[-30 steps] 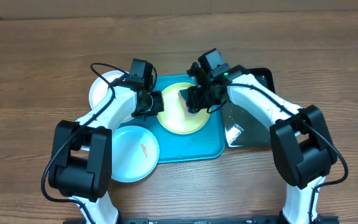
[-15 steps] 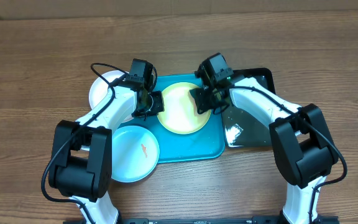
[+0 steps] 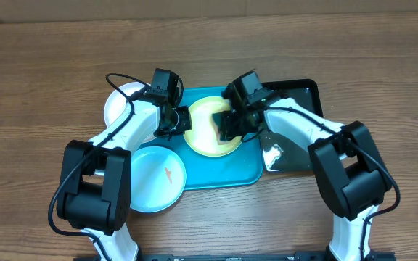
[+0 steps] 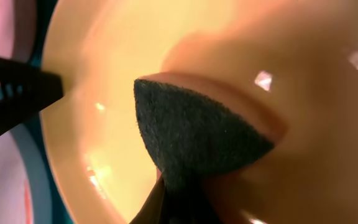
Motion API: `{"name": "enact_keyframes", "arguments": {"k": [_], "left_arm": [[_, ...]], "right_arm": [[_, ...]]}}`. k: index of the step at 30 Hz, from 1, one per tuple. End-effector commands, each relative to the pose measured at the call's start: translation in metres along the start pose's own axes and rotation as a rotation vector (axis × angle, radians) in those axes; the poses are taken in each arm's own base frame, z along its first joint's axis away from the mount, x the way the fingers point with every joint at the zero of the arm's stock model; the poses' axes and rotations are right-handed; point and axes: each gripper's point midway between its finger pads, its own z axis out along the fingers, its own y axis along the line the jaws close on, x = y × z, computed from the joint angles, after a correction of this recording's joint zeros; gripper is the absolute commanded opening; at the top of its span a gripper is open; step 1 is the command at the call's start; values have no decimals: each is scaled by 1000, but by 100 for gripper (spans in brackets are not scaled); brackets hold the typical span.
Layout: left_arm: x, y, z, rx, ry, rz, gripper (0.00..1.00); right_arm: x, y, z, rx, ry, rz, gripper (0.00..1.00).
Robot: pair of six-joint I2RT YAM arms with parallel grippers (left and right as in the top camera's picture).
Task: Clean dirty plates on tray and stack at the side
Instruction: 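Scrub the yellow plate with the sponge while the left gripper holds it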
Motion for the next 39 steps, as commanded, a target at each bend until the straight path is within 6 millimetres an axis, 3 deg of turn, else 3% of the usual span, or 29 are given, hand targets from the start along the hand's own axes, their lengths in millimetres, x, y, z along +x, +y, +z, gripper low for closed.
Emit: {"name": "enact_keyframes", "arguments": {"k": [1,9,14,19,25,30,39], "left_arm": [[7,1,6,4,25,-2,4],[7,1,6,4,25,-2,4],[7,1,6,4,26,-2,4],[7,1,6,3,25,-3,4],[7,1,6,4,25,-2,4],[7,1,6,4,25,-2,4],[6,1,6,5,22,-2,4]], "right_arm": [[22,23,18,-68,71,6,4],[-2,45,14,-171,-8,-32,4],[-40,50,-18,-265,-81,-25,4],[-55,41,-53,-266,-125,-1,4],[-48,27,-91,-218,-130,-17,4],[-31,-12,-109,-45,-91,52,4],[-24,-5,-104,-47,-65,44,4]]}}
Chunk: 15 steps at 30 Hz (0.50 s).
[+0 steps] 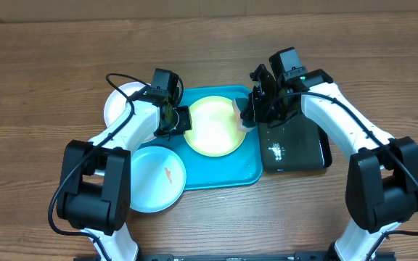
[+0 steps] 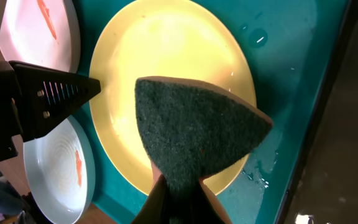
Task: Clean dirty plates on tray and stack at the side
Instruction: 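Scrub the yellow plate with the sponge while the left gripper holds it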
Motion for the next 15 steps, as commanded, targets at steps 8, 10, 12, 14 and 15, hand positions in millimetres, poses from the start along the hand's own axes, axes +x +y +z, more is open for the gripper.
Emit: {"name": "enact_keyframes", "arguments": {"k": [8,10,12,14,15], "left_arm": [[6,2,6,0,23,-2,4],[6,2,6,0,23,-2,4],[7,2,6,0,23,-2,4],[7,2,6,0,24,-2,4],[7,2,6,0,24,-2,4]], "right_arm": [[-6,34,9,26,-57,-82,4],[-4,42,15,19,-58,-108,4],[-3,45,22,38,-66,-107,4],[-2,39,28,99,-84,-73,4],[-2,37,32,125,-94,-64,4]]}}
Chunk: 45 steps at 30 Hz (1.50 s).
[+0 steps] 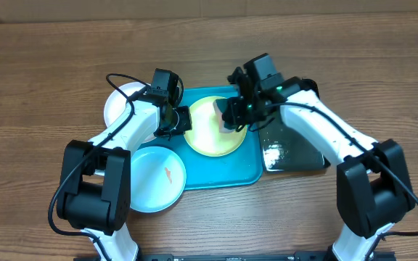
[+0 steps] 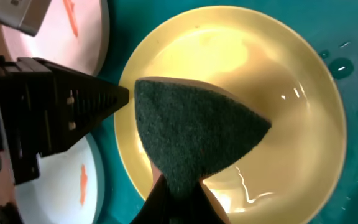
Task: Clean dirty plates on tray and stack at the side
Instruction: 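Scrub the yellow plate with the sponge while the left gripper holds it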
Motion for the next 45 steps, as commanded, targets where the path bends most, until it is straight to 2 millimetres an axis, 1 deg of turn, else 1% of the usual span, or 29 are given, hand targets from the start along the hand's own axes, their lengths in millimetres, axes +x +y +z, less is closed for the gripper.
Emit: {"name": "enact_keyframes", "arguments": {"k": [1,7,13,17,22,25,30,33,40,45], "left_arm": [[7,2,6,-1,23,-2,4],[7,2,6,-1,23,-2,4],[7,2,6,0,24,-2,4],[7,2,6,0,24,-2,4],[7,2,6,-1,23,-2,4],[7,2,6,-1,23,-2,4],[7,2,6,-1,23,-2,4],[7,2,6,-1,23,-2,4],[7,2,6,-1,23,-2,4],[7,2,6,-1,23,-2,4]], "right_arm": [[2,-6,7,98,-35,42,4],[16,4,37,88,-2,-1,4],[22,12,62,74,12,-10,4],[21,11,78,67,7,6,4],[25,0,91,94,16,29,4],[23,-14,89,170,1,34,4],[13,-22,79,180,-26,55,4],[11,-28,74,186,-30,69,4],[8,-36,67,205,-30,84,4],[0,-38,55,210,-42,75,4]]}}
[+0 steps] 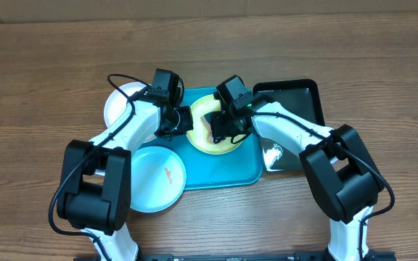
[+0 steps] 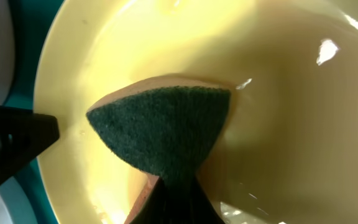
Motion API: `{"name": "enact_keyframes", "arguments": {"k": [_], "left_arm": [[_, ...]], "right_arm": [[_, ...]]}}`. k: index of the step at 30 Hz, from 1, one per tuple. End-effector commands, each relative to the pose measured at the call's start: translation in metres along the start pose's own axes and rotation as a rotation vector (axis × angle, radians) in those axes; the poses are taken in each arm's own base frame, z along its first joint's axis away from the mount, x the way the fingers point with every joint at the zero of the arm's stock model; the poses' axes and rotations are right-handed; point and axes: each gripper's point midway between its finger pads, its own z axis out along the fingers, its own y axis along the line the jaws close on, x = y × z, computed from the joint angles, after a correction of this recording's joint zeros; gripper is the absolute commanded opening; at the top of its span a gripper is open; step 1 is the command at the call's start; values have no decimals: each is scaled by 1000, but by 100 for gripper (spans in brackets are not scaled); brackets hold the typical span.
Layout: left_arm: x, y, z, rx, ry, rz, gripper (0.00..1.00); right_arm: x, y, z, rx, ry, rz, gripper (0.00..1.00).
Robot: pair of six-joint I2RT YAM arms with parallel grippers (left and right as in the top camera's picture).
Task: Clean dirty plates on tray and stack at the side
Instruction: 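Scrub the yellow plate with the sponge while the left gripper holds it, then return the sponge to the black water tray and release it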
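Note:
A yellow plate [image 1: 199,118] lies on the teal tray [image 1: 223,174]. My right gripper [image 1: 220,132] is down in the plate, shut on a sponge [image 2: 160,127] with a dark green scouring face. The sponge is pressed flat against the wet plate [image 2: 291,112] near its left rim. In the right wrist view my right gripper [image 2: 173,202] shows only as dark fingers at the bottom edge. My left gripper [image 1: 182,122] is at the plate's left rim, with one black finger [image 2: 11,146] lying over the rim.
A white plate [image 1: 120,101] sits on the table left of the tray. A light blue plate [image 1: 157,177] with an orange smear lies at the tray's front left corner. A black tray [image 1: 292,93] holding water stands to the right of the teal tray.
My right gripper has moved left and down. The sponge was held above the plate and now presses on the plate's left part, its face squashed. The left gripper has not moved.
The sponge was first down on the yellow plate. Then it was held up over the teal tray's right edge beside the black tray, then above the plate, and now it presses on the plate. My left gripper stayed at the plate's rim throughout.

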Motion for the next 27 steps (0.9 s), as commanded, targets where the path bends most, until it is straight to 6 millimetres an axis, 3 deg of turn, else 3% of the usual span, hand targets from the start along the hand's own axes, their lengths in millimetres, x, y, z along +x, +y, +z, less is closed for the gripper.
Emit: {"name": "enact_keyframes", "arguments": {"k": [1,6,10,15,21,27], "left_arm": [[6,6,6,-22,18,-4,4],[6,6,6,-22,18,-4,4],[6,6,6,-23,19,-4,4],[6,6,6,-22,18,-4,4],[6,6,6,-23,19,-4,4],[6,6,6,-22,18,-4,8]], "right_arm": [[-21,-16,-19,62,-68,1,4],[-30,-2,-35,20,-99,-36,4],[-36,18,-62,-51,-132,-76,4],[-44,16,-102,-57,-186,-67,4],[-43,-19,-133,2,-184,-52,4],[-27,-80,-143,118,-100,27,4]]}}
